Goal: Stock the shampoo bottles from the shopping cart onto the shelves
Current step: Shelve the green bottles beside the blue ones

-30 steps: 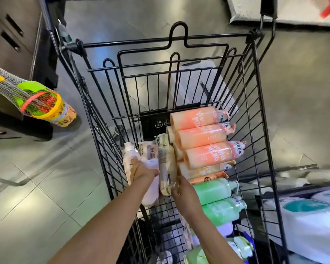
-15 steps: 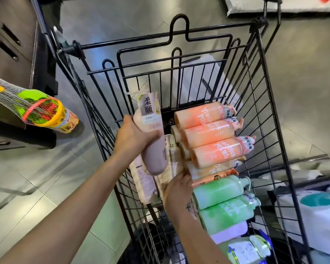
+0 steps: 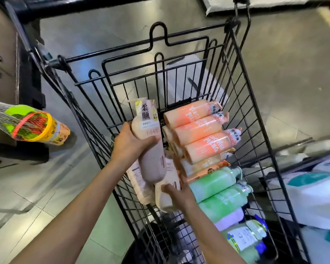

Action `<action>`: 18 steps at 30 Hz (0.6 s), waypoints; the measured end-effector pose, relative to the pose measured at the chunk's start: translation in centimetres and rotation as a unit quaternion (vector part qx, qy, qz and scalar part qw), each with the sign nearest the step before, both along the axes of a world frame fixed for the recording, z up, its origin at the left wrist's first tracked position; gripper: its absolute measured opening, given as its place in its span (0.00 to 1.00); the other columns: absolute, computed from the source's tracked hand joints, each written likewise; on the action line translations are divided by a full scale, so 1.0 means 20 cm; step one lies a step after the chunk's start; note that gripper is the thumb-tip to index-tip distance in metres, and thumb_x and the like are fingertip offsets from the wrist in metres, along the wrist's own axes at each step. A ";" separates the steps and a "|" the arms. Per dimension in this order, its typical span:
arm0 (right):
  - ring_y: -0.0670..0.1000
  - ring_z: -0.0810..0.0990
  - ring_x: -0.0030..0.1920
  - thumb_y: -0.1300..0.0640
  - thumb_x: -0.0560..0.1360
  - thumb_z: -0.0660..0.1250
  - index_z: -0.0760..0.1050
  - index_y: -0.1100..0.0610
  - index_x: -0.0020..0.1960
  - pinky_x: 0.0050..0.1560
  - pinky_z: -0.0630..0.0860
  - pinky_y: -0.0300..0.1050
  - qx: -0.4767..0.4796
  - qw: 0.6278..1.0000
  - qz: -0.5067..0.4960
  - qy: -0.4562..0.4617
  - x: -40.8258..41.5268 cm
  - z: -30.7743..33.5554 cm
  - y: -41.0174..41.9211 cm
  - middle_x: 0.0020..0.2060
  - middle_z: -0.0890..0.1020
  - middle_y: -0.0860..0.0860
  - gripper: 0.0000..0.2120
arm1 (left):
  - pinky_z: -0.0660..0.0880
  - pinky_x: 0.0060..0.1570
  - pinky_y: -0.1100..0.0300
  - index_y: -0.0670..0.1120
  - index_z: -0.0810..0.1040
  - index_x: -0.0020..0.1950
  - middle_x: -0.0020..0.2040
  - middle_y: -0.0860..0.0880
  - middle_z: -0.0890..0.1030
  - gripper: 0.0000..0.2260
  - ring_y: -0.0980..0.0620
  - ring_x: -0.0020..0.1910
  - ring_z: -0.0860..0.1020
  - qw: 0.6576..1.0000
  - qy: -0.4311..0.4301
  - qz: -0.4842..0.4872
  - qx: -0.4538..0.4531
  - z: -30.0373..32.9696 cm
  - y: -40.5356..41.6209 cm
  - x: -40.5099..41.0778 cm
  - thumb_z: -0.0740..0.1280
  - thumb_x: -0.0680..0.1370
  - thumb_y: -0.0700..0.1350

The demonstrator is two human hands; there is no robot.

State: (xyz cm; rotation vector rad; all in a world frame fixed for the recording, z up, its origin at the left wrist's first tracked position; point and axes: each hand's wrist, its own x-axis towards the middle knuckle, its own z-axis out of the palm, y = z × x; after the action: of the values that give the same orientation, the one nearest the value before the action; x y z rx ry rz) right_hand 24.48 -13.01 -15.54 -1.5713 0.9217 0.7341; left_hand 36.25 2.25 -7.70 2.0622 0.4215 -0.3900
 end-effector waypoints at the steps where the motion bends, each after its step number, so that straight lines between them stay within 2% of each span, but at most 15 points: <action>1: 0.55 0.82 0.44 0.54 0.63 0.76 0.74 0.58 0.55 0.33 0.82 0.50 0.025 1.000 -0.012 0.001 -0.04 0.06 -0.03 0.50 0.81 0.56 0.23 | 0.70 0.34 0.67 0.46 0.68 0.61 0.52 0.53 0.75 0.29 0.56 0.45 0.75 1.000 -0.004 -0.014 -0.005 0.03 -0.01 -0.02 0.77 0.66 0.53; 3: 0.51 0.84 0.40 0.50 0.55 0.75 0.73 0.59 0.58 0.29 0.79 0.43 0.065 0.997 -0.028 -0.033 -0.15 0.18 -0.11 0.47 0.83 0.55 0.34 | 0.70 0.33 0.69 0.47 0.69 0.61 0.50 0.55 0.76 0.28 0.60 0.42 0.75 0.999 -0.016 -0.047 -0.019 0.12 -0.03 -0.07 0.76 0.67 0.54; 5: 0.46 0.84 0.38 0.49 0.51 0.75 0.73 0.58 0.57 0.32 0.77 0.39 0.063 0.996 -0.028 -0.064 -0.28 0.31 -0.18 0.45 0.84 0.52 0.36 | 0.74 0.36 0.66 0.49 0.71 0.59 0.48 0.56 0.77 0.27 0.60 0.44 0.77 0.996 -0.027 -0.077 -0.031 0.19 -0.05 -0.14 0.76 0.66 0.56; 7: 0.47 0.83 0.41 0.47 0.49 0.75 0.73 0.56 0.57 0.36 0.77 0.38 0.057 0.994 -0.036 -0.091 -0.40 0.42 -0.25 0.46 0.83 0.52 0.38 | 0.75 0.41 0.61 0.50 0.72 0.59 0.50 0.54 0.79 0.27 0.56 0.47 0.79 0.993 -0.035 -0.103 -0.037 0.26 -0.09 -0.22 0.77 0.65 0.56; 9: 0.48 0.83 0.43 0.48 0.49 0.75 0.72 0.55 0.57 0.39 0.77 0.38 0.063 0.989 -0.056 -0.122 -0.53 0.52 -0.33 0.47 0.83 0.53 0.37 | 0.75 0.40 0.62 0.50 0.73 0.57 0.49 0.53 0.80 0.25 0.55 0.47 0.79 0.990 -0.032 -0.129 -0.048 0.33 -0.15 -0.31 0.77 0.65 0.56; 12: 0.43 0.83 0.37 0.59 0.55 0.74 0.72 0.58 0.57 0.34 0.75 0.32 0.069 0.975 -0.124 -0.172 -0.75 0.71 -0.43 0.39 0.84 0.48 0.30 | 0.73 0.35 0.70 0.49 0.75 0.55 0.46 0.55 0.81 0.25 0.67 0.39 0.79 0.979 -0.030 -0.175 -0.096 0.45 -0.32 -0.50 0.79 0.64 0.54; 13: 0.42 0.83 0.36 0.60 0.55 0.74 0.72 0.58 0.57 0.34 0.75 0.32 0.061 0.970 -0.146 -0.185 -0.83 0.76 -0.46 0.37 0.84 0.47 0.30 | 0.72 0.33 0.73 0.50 0.76 0.55 0.45 0.56 0.81 0.25 0.68 0.37 0.78 0.974 -0.031 -0.193 -0.110 0.50 -0.38 -0.58 0.79 0.62 0.56; 15: 0.44 0.83 0.41 0.55 0.52 0.78 0.73 0.56 0.56 0.41 0.78 0.37 0.030 0.960 -0.177 -0.214 -1.02 0.80 -0.53 0.40 0.85 0.47 0.34 | 0.73 0.35 0.72 0.51 0.77 0.54 0.45 0.54 0.83 0.30 0.65 0.39 0.80 0.962 -0.035 -0.237 -0.128 0.58 -0.51 -0.74 0.76 0.57 0.62; 17: 0.50 0.83 0.49 0.47 0.49 0.81 0.74 0.52 0.57 0.52 0.79 0.49 -0.005 0.943 -0.220 -0.249 -1.24 0.85 -0.59 0.47 0.85 0.50 0.39 | 0.77 0.41 0.65 0.51 0.76 0.57 0.48 0.53 0.84 0.35 0.59 0.43 0.82 0.945 -0.034 -0.281 -0.167 0.66 -0.66 -0.92 0.74 0.54 0.63; 18: 0.53 0.82 0.50 0.44 0.47 0.82 0.74 0.53 0.58 0.55 0.78 0.52 -0.021 0.933 -0.242 -0.267 -1.37 0.89 -0.62 0.49 0.85 0.52 0.42 | 0.79 0.43 0.61 0.50 0.75 0.58 0.48 0.51 0.84 0.35 0.56 0.45 0.83 0.935 -0.029 -0.303 -0.181 0.71 -0.74 -1.03 0.74 0.54 0.62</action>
State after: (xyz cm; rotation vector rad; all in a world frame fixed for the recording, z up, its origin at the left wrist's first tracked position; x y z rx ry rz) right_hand -2.90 -25.46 2.22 -1.3916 0.8587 -0.0667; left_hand 15.72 -12.46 6.41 1.7937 -0.3243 -0.7124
